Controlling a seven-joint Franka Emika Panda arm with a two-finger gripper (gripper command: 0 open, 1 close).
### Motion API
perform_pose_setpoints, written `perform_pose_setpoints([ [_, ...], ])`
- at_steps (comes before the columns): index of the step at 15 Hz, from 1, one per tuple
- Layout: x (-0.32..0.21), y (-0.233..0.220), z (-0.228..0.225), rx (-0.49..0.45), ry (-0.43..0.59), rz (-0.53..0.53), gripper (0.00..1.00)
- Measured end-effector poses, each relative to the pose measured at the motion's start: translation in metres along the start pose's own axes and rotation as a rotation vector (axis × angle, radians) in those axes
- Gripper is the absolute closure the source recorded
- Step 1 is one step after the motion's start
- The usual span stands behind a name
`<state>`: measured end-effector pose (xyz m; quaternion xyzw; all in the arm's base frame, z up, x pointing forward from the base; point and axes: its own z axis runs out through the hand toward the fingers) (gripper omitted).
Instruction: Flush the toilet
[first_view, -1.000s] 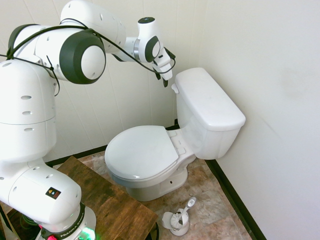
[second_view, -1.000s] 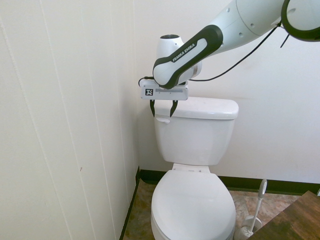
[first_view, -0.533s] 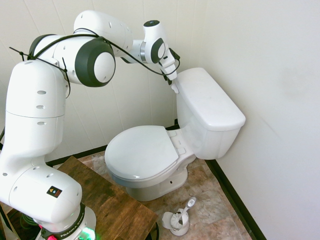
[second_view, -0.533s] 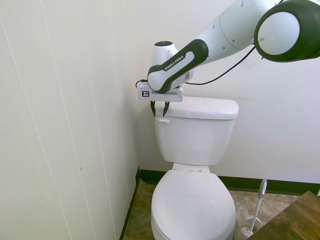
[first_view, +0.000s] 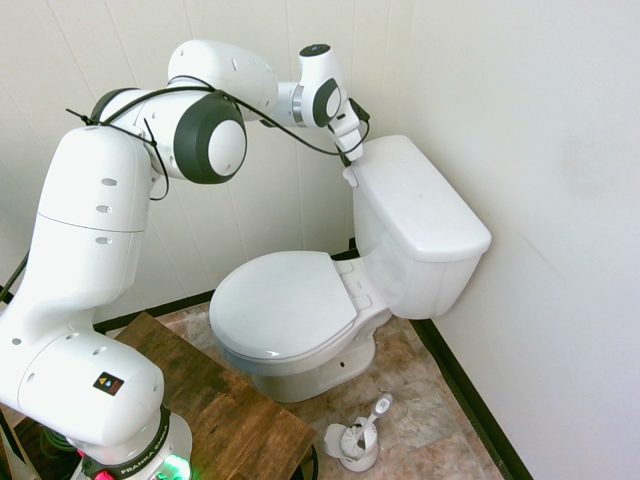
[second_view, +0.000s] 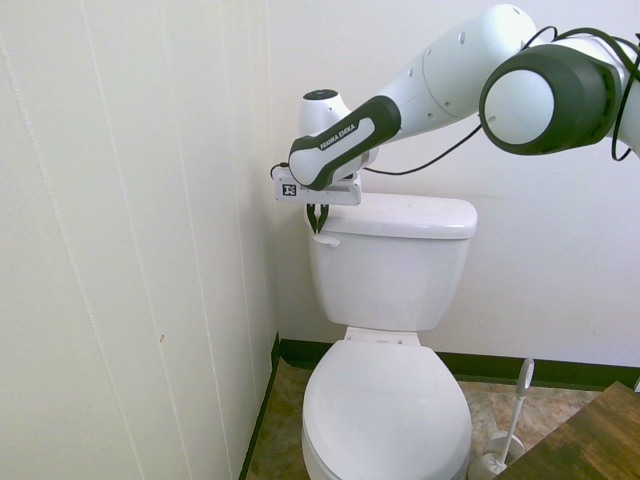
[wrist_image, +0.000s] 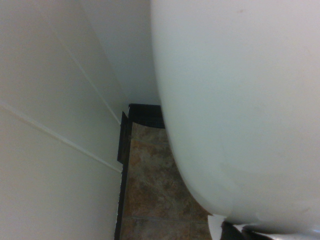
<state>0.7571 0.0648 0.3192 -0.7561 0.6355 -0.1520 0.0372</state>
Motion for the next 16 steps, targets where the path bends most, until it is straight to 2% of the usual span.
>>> perform_pose_setpoints([
  [7, 0.002, -0.001, 0.004, -0.015, -0.011, 0.016, 1.0],
  [16, 0.004, 0.001, 0.039, -0.05, -0.03, 0.042, 1.0],
])
